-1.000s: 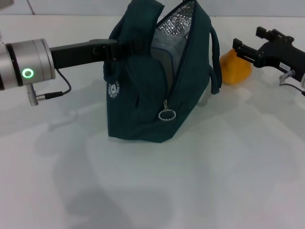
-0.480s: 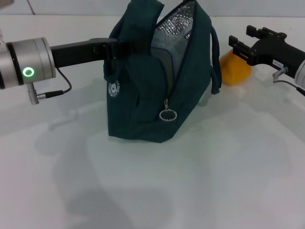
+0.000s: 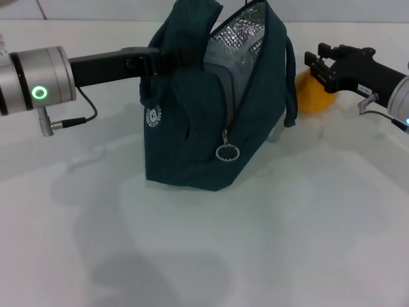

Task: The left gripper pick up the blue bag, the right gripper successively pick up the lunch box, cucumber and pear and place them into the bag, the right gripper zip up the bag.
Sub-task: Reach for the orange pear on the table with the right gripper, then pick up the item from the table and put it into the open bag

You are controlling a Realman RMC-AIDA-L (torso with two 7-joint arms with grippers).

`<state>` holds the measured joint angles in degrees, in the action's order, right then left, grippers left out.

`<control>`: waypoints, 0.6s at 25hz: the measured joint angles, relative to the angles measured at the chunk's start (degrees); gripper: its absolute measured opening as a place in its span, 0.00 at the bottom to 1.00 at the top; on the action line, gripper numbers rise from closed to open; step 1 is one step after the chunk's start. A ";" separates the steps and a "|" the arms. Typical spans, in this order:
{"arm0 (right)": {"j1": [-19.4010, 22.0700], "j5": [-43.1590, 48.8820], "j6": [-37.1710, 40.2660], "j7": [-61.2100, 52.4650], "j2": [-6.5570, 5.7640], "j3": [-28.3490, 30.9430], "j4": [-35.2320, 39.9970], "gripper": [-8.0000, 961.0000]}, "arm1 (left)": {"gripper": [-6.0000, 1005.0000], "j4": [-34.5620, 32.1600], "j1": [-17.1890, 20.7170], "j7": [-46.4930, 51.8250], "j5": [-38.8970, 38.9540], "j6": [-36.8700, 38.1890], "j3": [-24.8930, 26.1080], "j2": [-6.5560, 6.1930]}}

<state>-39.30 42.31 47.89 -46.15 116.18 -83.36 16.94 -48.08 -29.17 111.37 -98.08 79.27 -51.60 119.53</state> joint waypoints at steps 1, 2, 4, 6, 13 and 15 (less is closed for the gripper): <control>-0.08 -0.04 -0.12 0.05 0.00 -0.06 -0.03 0.47 | 0.06 0.00 -0.01 -0.01 0.00 0.00 0.02 0.00; -0.09 -0.05 -0.16 0.10 0.00 -0.06 -0.05 0.42 | 0.06 0.00 -0.01 -0.01 0.00 0.00 0.04 0.00; -0.10 -0.05 -0.18 0.49 0.00 -0.05 -0.07 0.34 | 0.06 0.00 -0.01 -0.01 0.00 0.00 0.10 0.00; -0.09 -0.05 -0.18 0.95 0.00 -0.05 -0.07 0.24 | 0.06 0.00 -0.01 -0.01 0.00 0.00 0.18 0.00; 0.14 -0.27 0.03 1.61 0.01 0.08 -0.04 0.10 | 0.06 0.00 0.03 -0.01 0.00 0.00 0.19 0.00; 0.64 -0.37 0.50 1.72 0.00 0.36 0.38 0.08 | 0.06 0.00 0.08 -0.01 0.00 0.01 0.19 0.00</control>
<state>-38.65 41.95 48.39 -44.42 116.19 -83.00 17.32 -48.08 -29.09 111.35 -98.08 79.28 -51.41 119.53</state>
